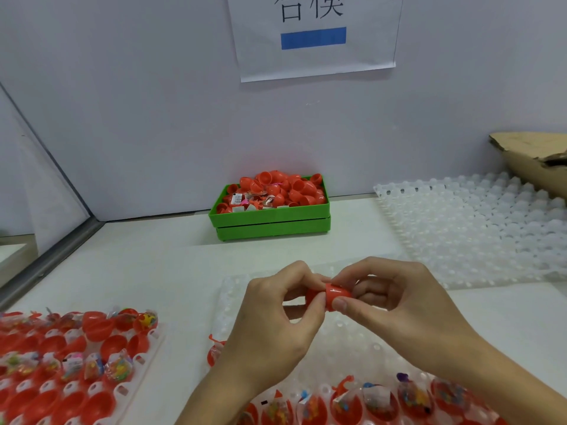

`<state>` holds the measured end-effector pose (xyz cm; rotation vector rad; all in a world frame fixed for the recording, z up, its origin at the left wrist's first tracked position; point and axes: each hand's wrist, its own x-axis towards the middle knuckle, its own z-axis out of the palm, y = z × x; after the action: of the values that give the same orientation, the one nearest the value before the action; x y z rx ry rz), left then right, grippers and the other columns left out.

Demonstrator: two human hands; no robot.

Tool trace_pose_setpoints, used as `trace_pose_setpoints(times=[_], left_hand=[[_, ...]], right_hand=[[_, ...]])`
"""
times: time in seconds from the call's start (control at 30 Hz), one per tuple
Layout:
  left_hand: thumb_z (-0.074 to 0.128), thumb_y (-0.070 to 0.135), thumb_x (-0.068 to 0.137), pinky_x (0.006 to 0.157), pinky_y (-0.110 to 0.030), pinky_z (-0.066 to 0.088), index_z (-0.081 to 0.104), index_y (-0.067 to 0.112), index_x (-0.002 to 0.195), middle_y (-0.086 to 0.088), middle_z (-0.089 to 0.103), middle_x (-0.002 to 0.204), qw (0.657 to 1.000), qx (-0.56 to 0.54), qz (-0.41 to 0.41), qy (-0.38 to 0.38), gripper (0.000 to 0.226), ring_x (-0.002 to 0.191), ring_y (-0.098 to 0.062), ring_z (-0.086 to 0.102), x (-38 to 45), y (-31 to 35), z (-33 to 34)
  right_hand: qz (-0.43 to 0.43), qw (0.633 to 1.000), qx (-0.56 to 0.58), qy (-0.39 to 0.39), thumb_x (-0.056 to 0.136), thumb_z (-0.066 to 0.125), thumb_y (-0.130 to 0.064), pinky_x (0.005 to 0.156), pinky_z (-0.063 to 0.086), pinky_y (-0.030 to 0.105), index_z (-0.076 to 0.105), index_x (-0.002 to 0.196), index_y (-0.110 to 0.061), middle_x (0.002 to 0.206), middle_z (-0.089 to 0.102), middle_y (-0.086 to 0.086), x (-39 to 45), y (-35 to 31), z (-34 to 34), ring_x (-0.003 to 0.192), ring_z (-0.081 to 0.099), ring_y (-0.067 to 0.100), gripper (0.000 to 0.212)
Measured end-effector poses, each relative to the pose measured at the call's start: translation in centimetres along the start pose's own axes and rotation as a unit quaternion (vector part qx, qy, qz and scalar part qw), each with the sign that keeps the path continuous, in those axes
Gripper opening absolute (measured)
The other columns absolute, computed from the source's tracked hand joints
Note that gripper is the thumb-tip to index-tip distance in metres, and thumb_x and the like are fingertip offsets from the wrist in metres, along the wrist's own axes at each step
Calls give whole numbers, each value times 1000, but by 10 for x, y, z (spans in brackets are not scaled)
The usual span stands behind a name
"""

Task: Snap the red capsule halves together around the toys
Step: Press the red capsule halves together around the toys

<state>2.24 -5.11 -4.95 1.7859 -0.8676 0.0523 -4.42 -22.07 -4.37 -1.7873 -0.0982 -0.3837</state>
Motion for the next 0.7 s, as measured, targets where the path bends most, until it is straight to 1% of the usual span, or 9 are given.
trace_pose_setpoints(times=[0.1, 0.23, 0.27, 0.33, 0.4, 0.53, 0.7], left_hand=[[67, 14, 85, 71, -27, 61, 70, 16, 85, 11, 73, 96, 1000, -17, 13, 13, 4, 92, -14, 72, 1, 1, -1], [69, 12, 84, 68, -30, 62, 71, 13, 84, 8, 71, 94, 999, -34, 25, 30, 2, 91, -17, 72, 1, 3, -2], [70, 13, 83, 68, -30, 62, 70, 14, 85, 7, 71, 94, 998, -35, 26, 33, 2, 90, -16, 72, 1, 3, -2], [71, 15, 83, 69, -31, 62, 68, 19, 88, 7, 70, 93, 998, -39, 23, 38, 7, 89, -16, 73, 1, 5, -2], [70, 18, 84, 69, -29, 62, 64, 23, 91, 8, 70, 92, 998, -33, 25, 37, 11, 86, -15, 74, 0, 6, -2], [69, 18, 85, 67, -24, 61, 62, 26, 92, 12, 69, 89, 998, 21, 58, 33, 12, 84, -8, 73, 0, 8, -2], [71, 20, 85, 72, -15, 57, 66, 29, 101, 16, 68, 97, 993, 66, 97, 10, 19, 93, -5, 68, 0, 8, -3]], right_hand=[[5, 1000, 17, 4, 77, 81, -6, 73, 60, 26, 76, 84, -21, 81, 76, 4, 0, -2, -1, 74, 75, 20, 17], [11, 999, 36, 3, 70, 79, -24, 71, 58, 22, 76, 85, -23, 81, 76, 3, 0, -7, -1, 74, 75, 18, 15], [15, 999, 41, 4, 70, 79, -24, 71, 58, 22, 76, 84, -23, 81, 76, 3, 0, -8, -2, 74, 74, 18, 15], [20, 999, 48, 4, 73, 80, -18, 71, 58, 23, 76, 84, -21, 81, 76, 4, 1, -7, -2, 74, 74, 19, 13], [24, 998, 50, 3, 73, 79, -16, 72, 59, 24, 76, 84, -21, 81, 76, 5, 1, -7, -3, 74, 74, 20, 12], [41, 997, 58, 1, 69, 78, -25, 73, 59, 24, 76, 85, -23, 80, 76, 5, 1, -7, -2, 75, 74, 21, 16], [50, 997, 49, 12, 68, 79, -31, 79, 61, 32, 77, 86, -24, 82, 76, 5, 1, -5, -3, 75, 75, 21, 19]])
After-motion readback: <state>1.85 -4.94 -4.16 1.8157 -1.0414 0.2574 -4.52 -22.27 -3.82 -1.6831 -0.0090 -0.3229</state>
